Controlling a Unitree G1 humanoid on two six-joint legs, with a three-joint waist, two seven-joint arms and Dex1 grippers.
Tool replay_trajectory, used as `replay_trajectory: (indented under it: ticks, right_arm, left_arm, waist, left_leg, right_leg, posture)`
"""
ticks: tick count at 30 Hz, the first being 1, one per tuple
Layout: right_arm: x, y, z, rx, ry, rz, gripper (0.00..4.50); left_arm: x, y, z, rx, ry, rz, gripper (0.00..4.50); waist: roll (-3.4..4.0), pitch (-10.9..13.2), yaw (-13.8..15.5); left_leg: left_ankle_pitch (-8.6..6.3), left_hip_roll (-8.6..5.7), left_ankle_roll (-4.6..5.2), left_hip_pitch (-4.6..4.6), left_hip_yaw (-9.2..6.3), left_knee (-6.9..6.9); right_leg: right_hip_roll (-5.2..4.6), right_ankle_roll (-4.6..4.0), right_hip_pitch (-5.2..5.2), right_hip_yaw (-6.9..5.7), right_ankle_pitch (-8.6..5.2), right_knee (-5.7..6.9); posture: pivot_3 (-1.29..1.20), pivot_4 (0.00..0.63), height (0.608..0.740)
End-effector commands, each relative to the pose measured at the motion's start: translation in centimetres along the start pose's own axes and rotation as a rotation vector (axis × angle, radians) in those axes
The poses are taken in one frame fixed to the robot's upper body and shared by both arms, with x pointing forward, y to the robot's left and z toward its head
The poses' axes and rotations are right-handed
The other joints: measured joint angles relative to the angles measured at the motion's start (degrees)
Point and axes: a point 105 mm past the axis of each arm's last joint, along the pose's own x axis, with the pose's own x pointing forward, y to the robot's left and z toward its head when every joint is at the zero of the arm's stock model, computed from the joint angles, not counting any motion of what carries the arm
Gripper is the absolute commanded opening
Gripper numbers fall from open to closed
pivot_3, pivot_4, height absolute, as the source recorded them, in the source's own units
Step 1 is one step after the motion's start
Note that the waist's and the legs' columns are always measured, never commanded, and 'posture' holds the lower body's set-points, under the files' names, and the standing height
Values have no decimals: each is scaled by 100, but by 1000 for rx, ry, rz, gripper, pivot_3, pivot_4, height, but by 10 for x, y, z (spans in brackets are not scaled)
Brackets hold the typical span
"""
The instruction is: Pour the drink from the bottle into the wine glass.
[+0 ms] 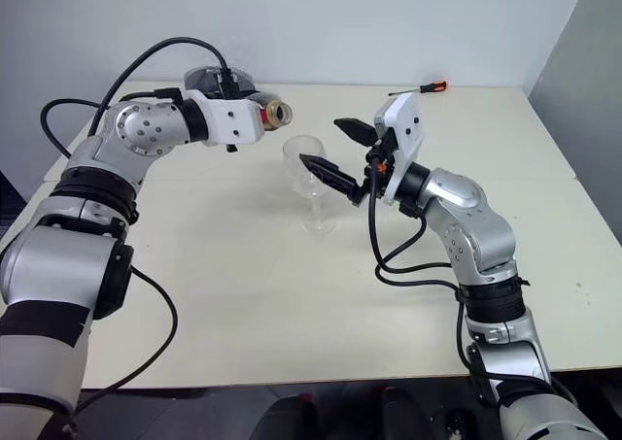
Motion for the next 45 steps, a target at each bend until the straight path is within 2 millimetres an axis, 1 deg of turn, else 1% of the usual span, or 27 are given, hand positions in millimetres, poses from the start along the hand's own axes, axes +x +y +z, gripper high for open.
replay_trajectory:
  ticks: [1,13,45]
  right_arm:
    - [1,2,14,-56,-41,18,4500]
    - [1,1,14,-64,-39,20,4500]
    - [2,3,13,-67,-41,26,4500]
  left_arm:
    - [-7,28,7,88,-13,75,1137]
    - [-8,32,6,174,12,75,1137]
    - [-8,36,9,293,20,69,1137]
  waist:
    - [0,0,0]
    - [0,0,-1]
    - [0,0,-4]
  left_leg:
    - [0,0,0,0,0,0]
    - [0,0,-1,0,1,0]
    - [1,0,-1,1,5,0]
  right_leg:
    - [0,0,0,0,0,0]
    - [0,0,-1,0,0,2]
    - [-1,0,-3,0,0,4]
  posture:
    - [0,150,740]
    - [0,150,740]
    - [0,150,740]
